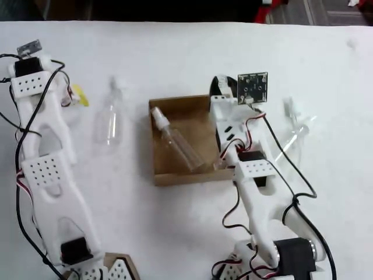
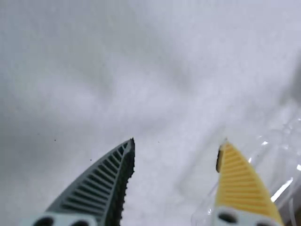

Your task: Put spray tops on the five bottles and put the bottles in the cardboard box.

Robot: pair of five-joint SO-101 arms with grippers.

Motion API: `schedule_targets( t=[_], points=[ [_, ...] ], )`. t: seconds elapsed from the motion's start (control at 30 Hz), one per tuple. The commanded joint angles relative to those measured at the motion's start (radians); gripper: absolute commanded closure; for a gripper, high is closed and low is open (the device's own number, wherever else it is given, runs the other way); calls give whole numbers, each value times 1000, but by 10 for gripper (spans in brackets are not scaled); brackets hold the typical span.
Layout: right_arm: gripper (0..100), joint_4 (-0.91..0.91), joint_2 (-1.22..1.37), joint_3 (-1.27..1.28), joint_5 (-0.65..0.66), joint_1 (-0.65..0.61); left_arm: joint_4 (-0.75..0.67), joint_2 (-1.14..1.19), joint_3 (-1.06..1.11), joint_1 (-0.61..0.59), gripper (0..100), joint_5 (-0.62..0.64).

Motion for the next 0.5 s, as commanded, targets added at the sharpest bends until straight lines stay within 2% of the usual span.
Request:
schedule_targets(
  t=[0.0,0.47],
  points=[
    [979,-22,-2,-8,-11,13,-12,-8,-12,12,736,3],
    [977,-24,99,-51,-11,12,-14,-8,-15,12,736,3]
  ],
)
